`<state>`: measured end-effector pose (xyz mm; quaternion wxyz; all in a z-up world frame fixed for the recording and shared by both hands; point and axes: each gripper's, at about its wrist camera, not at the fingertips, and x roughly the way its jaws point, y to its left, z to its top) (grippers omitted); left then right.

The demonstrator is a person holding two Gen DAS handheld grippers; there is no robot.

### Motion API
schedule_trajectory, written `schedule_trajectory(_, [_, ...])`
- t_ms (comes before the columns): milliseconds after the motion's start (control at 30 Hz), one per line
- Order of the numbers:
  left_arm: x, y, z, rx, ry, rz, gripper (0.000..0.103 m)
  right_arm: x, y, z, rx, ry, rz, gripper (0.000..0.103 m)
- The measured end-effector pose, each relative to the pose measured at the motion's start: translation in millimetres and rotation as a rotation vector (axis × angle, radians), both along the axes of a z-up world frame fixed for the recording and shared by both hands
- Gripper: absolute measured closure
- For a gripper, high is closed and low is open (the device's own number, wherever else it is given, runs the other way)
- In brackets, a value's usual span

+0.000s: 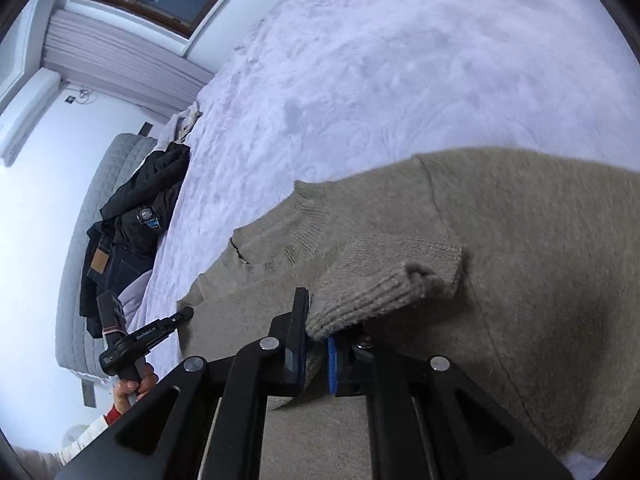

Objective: Fold small clothes

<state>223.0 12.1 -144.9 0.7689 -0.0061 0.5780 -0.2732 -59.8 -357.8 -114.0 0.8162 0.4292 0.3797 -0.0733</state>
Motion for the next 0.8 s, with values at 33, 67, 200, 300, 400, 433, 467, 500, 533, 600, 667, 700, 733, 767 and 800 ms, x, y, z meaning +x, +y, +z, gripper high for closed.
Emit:
schedule_trajectory(33, [1.1, 1.3, -4.0, -0.008, 0.005, 0.007, 0.093, 2.4, -0.8, -2.2, -0.017, 0.016, 0.000, 0.095])
schedule_trajectory(67, [1.8, 3.2, -7.2, -0.019, 0.012, 0.019, 0.093, 2.4, -3.8, -10.5, -0.012, 0.041, -0.010, 0.095])
schedule_trajectory(200, [-2.8, 6.9, 1.1, 0.040, -0.020, 0.061, 0.064, -19.6, -15.1, -42.1, 0.044, 0.107, -0.079, 0.094])
schedule_trajectory(300, [-9.4, 16.1, 17.7, 0.114, -0.090, 0.090, 0.048, -41.3, -20.2, -40.6, 0.053, 0.106, -0.121, 0.090])
schedule_trajectory(400, [-20.2, 24.5, 31.9, 0.134, -0.097, 0.090, 0.046, -55.3, -20.9, -33.8, 0.038, 0.139, -0.159, 0.086])
schedule_trajectory(433, [-26.4, 24.4, 36.3, 0.147, -0.109, 0.082, 0.046, -59.6, -20.9, -32.1, 0.037, 0.147, -0.171, 0.085])
schedule_trajectory(467, [-36.0, 21.7, 41.2, 0.160, -0.127, 0.063, 0.046, -64.0, -20.1, -30.2, 0.034, 0.156, -0.182, 0.085])
schedule_trajectory(500, [-45.6, 18.5, 45.0, 0.171, -0.141, 0.044, 0.046, -68.3, -18.8, -28.3, 0.031, 0.160, -0.191, 0.084])
schedule_trajectory(533, [-54.1, 16.6, 48.4, 0.177, -0.150, 0.028, 0.046, -72.9, -17.1, -26.4, 0.028, 0.162, -0.200, 0.081])
schedule_trajectory(600, [-75.5, 5.3, 53.0, 0.185, -0.164, -0.020, 0.046, -78.0, -14.4, -22.0, 0.021, 0.156, -0.205, 0.070])
schedule_trajectory(667, [-94.7, -8.6, 55.7, 0.189, -0.170, -0.062, 0.046, -84.4, -10.2, -18.6, 0.020, 0.151, -0.205, 0.058])
schedule_trajectory(700, [-103.5, -15.0, 56.5, 0.192, -0.176, -0.082, 0.046, -86.8, -8.7, -17.8, 0.026, 0.150, -0.203, 0.057])
schedule_trajectory(733, [-114.0, -22.9, 57.4, 0.197, -0.188, -0.106, 0.046, -88.7, -7.2, -17.1, 0.032, 0.151, -0.200, 0.056])
schedule_trajectory(767, [-122.5, -29.6, 58.3, 0.202, -0.198, -0.122, 0.046, -91.3, -5.3, -16.1, 0.039, 0.150, -0.204, 0.055])
schedule_trajectory(800, [-132.9, -38.6, 58.4, 0.207, -0.208, -0.147, 0.046, -93.8, -4.5, -15.4, 0.045, 0.146, -0.207, 0.054])
